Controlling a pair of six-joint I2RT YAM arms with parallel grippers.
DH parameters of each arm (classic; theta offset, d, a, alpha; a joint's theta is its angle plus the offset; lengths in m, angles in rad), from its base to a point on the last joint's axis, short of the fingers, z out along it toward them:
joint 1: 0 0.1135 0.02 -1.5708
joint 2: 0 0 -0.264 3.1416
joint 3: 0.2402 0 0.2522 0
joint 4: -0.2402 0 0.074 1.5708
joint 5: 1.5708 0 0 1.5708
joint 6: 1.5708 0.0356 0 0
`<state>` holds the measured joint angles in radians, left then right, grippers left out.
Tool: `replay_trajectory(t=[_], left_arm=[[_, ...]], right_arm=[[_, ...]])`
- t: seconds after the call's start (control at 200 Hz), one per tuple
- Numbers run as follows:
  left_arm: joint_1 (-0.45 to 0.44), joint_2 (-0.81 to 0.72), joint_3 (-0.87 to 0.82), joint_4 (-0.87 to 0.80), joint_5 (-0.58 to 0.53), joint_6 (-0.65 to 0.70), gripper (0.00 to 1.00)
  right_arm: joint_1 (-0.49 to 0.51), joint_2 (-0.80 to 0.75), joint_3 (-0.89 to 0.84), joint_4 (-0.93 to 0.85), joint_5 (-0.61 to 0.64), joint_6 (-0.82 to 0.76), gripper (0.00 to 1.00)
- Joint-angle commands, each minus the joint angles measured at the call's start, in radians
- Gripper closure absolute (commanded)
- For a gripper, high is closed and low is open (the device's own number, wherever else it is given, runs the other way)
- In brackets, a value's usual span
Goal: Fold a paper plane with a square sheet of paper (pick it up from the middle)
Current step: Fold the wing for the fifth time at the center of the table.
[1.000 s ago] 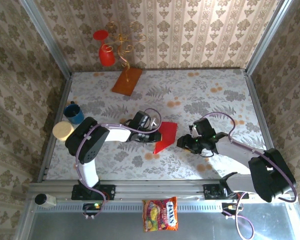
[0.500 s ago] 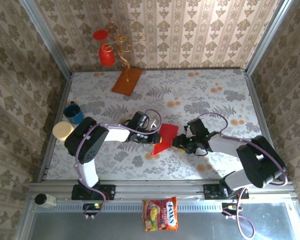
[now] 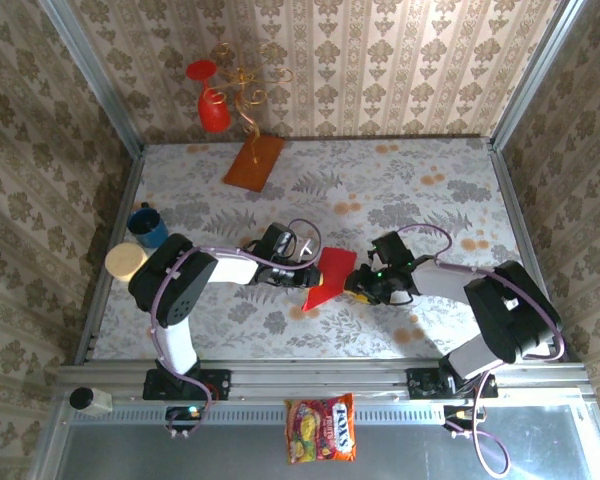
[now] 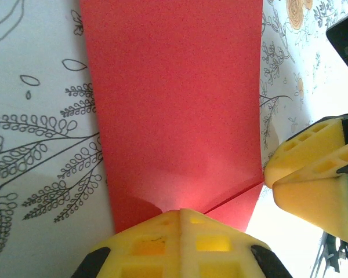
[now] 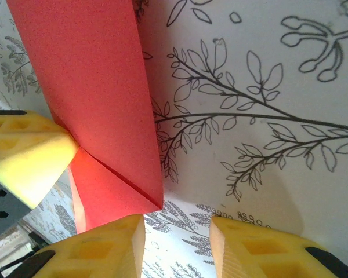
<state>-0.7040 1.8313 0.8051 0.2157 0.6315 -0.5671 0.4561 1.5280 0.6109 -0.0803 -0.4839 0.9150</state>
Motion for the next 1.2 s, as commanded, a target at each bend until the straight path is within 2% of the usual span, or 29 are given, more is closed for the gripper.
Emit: replay_trajectory(t=[0.0, 0.365, 0.635, 0.715, 0.85, 0.92, 1.07, 1.2], left_arm=[[0.014, 0.014, -0.027, -0.046, -0.005, 0.026, 1.0], [0.016, 0.022, -0.024, -0.044, 0.005, 0.026, 1.0], [0.016, 0.014, -0.023, -0.044, 0.005, 0.026, 1.0], [0.017, 0.008, -0.024, -0.044, 0.004, 0.027, 1.0], [0.024, -0.017, -0.028, -0.031, -0.001, 0.024, 1.0], [0.025, -0.044, -0.032, -0.025, -0.009, 0.017, 1.0], [0.012, -0.133, -0.063, 0.005, -0.018, -0.02, 1.0], [-0.04, -0.186, -0.088, 0.009, -0.031, -0.044, 1.0]], right_arm=[[0.038, 0.051, 0.033, 0.166, -0.019, -0.008, 0.65], [0.046, 0.066, 0.055, 0.163, -0.008, -0.004, 0.63], [0.049, 0.069, 0.028, 0.175, 0.005, 0.005, 0.66], [0.049, 0.065, 0.012, 0.181, 0.011, 0.006, 0.71], [0.049, 0.063, -0.015, 0.191, 0.024, 0.015, 0.93], [0.049, 0.06, -0.024, 0.194, 0.031, 0.019, 1.0], [0.049, 0.046, -0.037, 0.192, 0.043, 0.025, 1.0], [0.05, 0.038, -0.045, 0.19, 0.051, 0.025, 1.0]])
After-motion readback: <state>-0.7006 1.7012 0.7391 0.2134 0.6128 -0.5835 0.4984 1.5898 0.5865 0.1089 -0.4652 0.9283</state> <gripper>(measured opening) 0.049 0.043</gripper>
